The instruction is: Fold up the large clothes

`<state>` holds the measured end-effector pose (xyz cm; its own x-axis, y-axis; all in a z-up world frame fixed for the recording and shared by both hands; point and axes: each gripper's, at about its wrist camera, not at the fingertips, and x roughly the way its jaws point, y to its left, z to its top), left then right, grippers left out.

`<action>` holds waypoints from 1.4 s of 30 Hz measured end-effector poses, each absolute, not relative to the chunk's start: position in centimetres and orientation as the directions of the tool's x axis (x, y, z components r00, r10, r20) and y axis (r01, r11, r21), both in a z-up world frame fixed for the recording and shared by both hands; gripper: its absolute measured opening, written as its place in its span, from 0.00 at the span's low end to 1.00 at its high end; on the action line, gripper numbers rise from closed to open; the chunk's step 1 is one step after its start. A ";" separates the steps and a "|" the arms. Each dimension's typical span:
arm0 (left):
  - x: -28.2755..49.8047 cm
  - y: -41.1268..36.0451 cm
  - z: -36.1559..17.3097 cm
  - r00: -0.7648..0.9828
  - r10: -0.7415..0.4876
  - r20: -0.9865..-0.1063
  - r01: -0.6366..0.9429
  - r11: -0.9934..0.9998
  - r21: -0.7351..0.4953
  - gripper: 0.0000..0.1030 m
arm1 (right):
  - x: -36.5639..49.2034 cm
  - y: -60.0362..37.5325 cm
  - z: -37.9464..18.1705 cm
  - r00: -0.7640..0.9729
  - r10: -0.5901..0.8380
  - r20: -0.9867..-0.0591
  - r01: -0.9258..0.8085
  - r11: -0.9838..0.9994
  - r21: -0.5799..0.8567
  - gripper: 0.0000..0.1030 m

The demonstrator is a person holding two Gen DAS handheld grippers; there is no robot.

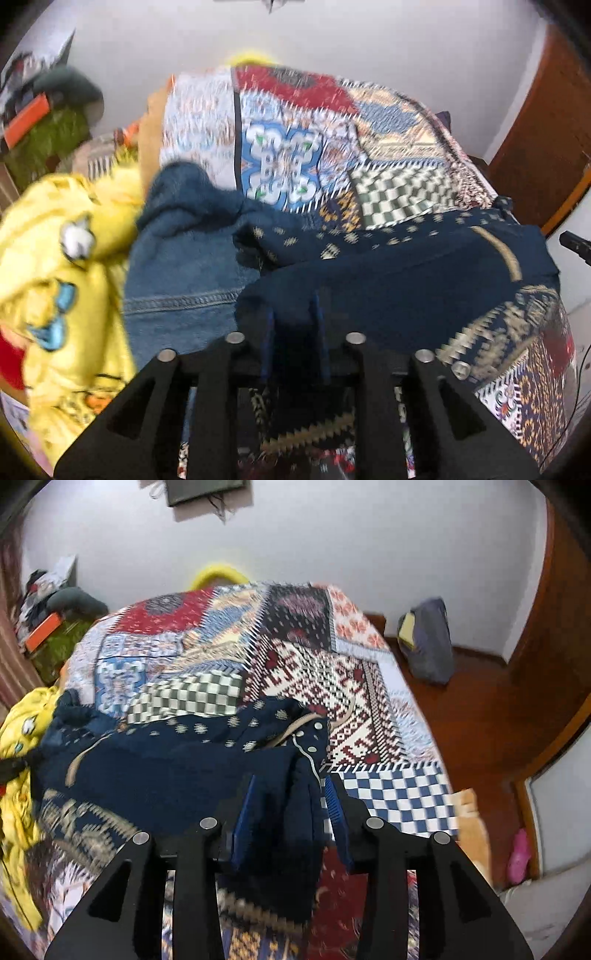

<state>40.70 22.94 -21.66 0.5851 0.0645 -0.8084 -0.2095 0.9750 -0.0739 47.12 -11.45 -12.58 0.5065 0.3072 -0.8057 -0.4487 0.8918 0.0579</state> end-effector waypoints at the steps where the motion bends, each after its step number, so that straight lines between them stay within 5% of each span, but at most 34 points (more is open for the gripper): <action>1: 40.2 22.5 -20.8 0.593 0.076 -0.801 -0.204 0.977 -0.058 0.42 | 46.3 -11.5 -12.0 0.505 0.326 -0.799 -0.460 0.885 0.070 0.34; 2: 39.9 22.2 -20.2 0.604 0.084 -0.792 -0.200 0.979 -0.048 0.52 | 45.7 -11.5 -11.6 0.501 0.342 -0.795 -0.470 0.879 0.082 0.36; 7: 38.7 19.5 -18.1 0.653 0.082 -0.753 -0.148 0.989 -0.021 0.53 | 42.5 -10.3 -11.1 0.483 0.397 -0.780 -0.531 0.842 0.099 0.47; 15: 40.3 14.8 -22.1 0.579 -0.003 -0.816 -0.025 0.999 -0.022 0.55 | 41.1 -5.4 -15.1 0.399 0.380 -0.835 -0.638 0.769 0.045 0.48; 21: 43.3 15.1 -24.6 0.572 0.043 -0.819 -0.044 0.999 0.021 0.59 | 43.5 -2.7 -18.2 0.366 0.341 -0.866 -0.652 0.758 0.023 0.48; 26: 49.4 17.4 -24.6 0.543 0.190 -0.818 -0.079 0.981 0.176 0.60 | 50.5 -0.4 -17.4 0.342 0.329 -0.880 -0.616 0.786 0.055 0.49; 33: 51.4 21.0 -18.1 0.637 0.255 -0.728 -0.223 0.964 0.143 0.60 | 53.7 -1.3 -12.0 0.542 0.342 -0.768 -0.475 0.878 0.056 0.49; 42: 46.6 16.1 -19.9 0.628 0.026 -0.778 -0.032 0.999 0.007 0.62 | 47.1 -0.4 -14.5 0.387 0.433 -0.814 -0.592 0.794 0.141 0.50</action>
